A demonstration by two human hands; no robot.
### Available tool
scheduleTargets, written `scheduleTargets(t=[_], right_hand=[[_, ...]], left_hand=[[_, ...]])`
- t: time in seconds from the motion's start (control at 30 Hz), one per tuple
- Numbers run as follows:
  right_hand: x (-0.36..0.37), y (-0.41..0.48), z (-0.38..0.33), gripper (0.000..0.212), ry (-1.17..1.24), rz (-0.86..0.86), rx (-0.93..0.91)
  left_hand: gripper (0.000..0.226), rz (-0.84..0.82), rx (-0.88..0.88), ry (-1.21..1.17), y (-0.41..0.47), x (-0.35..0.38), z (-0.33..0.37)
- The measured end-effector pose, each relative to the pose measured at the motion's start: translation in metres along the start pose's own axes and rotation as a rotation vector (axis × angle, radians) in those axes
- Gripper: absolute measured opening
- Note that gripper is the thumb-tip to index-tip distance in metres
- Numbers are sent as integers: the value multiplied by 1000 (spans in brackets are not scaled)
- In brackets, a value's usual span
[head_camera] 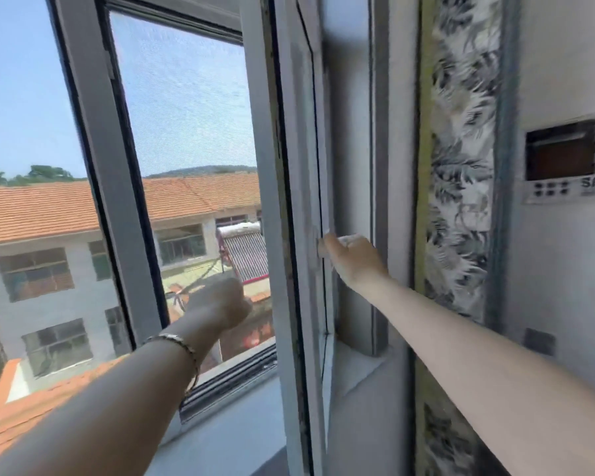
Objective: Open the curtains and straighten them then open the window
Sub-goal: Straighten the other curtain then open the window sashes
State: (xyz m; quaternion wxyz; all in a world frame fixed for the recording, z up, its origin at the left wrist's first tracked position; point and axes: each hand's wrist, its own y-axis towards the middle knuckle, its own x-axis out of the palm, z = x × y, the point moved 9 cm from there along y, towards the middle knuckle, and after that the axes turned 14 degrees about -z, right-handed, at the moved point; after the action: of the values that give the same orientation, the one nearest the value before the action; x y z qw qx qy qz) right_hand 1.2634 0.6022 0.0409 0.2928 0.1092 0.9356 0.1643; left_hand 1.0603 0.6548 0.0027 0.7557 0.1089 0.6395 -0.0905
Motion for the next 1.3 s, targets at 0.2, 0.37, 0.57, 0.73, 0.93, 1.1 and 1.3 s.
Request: scheduleTargets(t=[0.2,0.37,0.57,0.73,0.93,1.1,1.3], right_hand=[[-114,-43,56,48,-59,212,157],[-170,-87,71,53,-64,543,190],[-151,-69,72,127,-551,202,277],[-186,-67,94,125,-620,241,340],[-229,-64,120,126,-589,278,371],[-238,-60,134,128,-535,288,398],[-234,-64,126,121,-628,350,488]], left_hand=[[29,11,90,-27,-6,4,80],[22,-16,145,-52,1,14,125],[20,-58,200,-113,15,26,178],[22,-57,224,-122,31,29,213],[18,-77,249,-61,46,43,242],[20,-58,238,-16,56,45,242],[19,-58,197,-60,51,41,227]])
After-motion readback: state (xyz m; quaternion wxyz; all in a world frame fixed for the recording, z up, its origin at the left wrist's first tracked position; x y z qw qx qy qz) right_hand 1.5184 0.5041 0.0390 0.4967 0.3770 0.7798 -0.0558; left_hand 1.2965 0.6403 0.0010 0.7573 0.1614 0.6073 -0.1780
